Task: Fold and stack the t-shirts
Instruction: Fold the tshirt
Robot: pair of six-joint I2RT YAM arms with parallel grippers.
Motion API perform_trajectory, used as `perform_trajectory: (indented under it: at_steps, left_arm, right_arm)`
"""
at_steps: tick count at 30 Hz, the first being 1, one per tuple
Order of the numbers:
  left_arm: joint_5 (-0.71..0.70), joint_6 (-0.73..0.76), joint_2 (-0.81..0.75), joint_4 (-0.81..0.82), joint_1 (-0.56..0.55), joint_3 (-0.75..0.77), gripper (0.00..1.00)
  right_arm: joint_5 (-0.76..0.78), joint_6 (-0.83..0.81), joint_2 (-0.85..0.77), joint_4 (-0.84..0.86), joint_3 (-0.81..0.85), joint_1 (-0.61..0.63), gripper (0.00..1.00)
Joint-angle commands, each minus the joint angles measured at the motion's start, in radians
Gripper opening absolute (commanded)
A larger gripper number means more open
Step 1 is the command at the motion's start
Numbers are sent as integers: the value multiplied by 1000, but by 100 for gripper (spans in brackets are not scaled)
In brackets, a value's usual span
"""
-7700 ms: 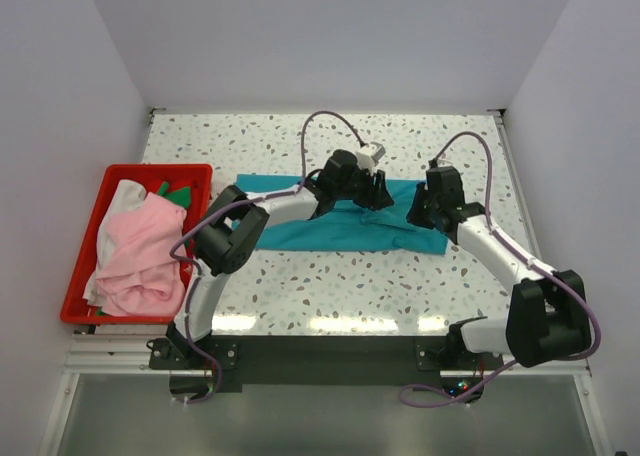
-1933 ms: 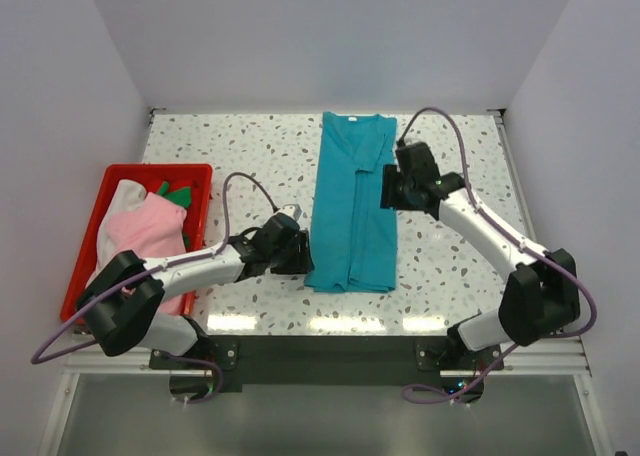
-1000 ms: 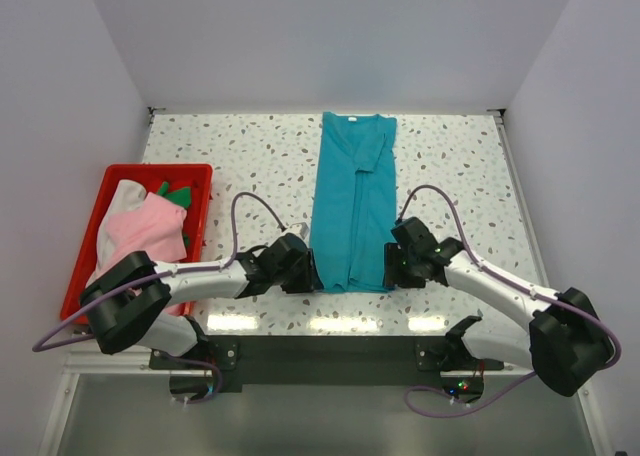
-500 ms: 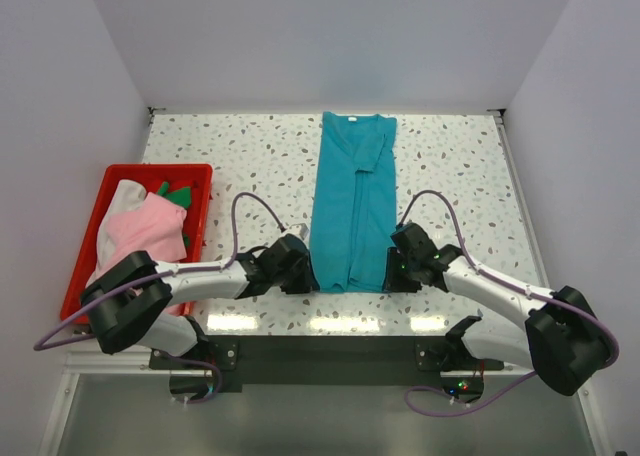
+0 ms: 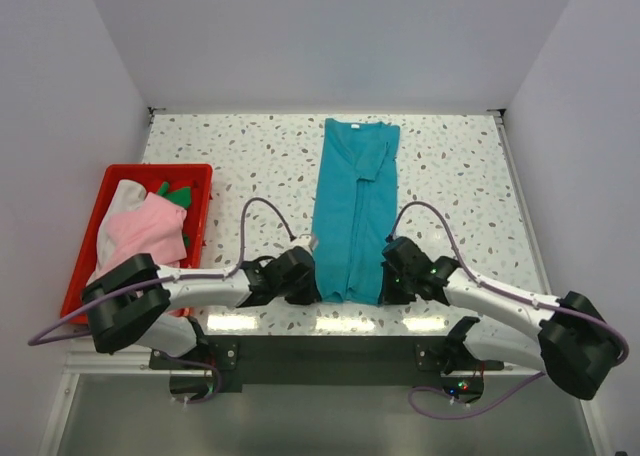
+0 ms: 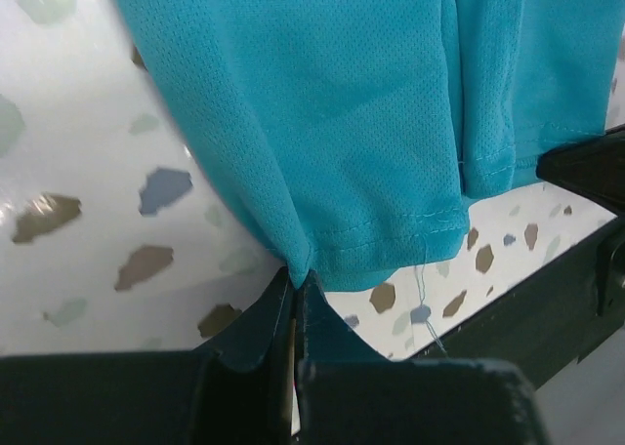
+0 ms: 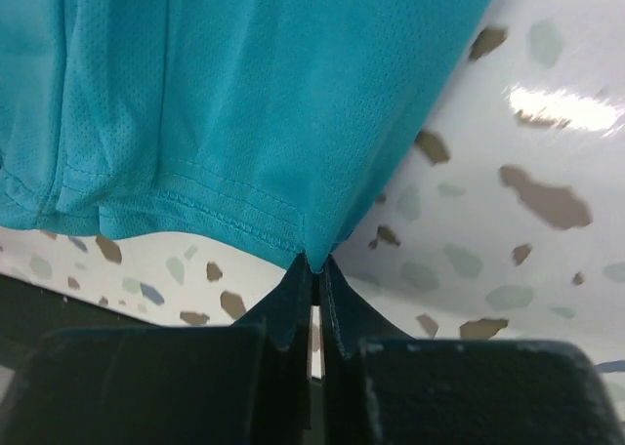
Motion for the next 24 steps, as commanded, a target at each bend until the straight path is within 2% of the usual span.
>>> perform_trajectory:
  at_steps: [1,6,10,13,19,24]
  left_arm:
    - [-57,-38,-46,-141,-65,-51,0]
    - [-129,-32,-113,-219,-74,8,0]
    - [-187,22,-83,-291,-66,154,0]
    - [-180,64,-46,-288,-26,227,0]
    - [-129,135,46,-256,107,376,0]
    - [-181,184,185,-251,168,521,0]
  right_arm:
    - [45,85,-69,-81,-30,81,0]
    - [172,78,-158,-210,58,85,0]
    - [235,32,-131,-299,193,85,0]
    - [299,-3,-103,-309,272,84,0]
    - [377,-68,59,-245,416,67,0]
    - [423,-112,228,-172,516,9,0]
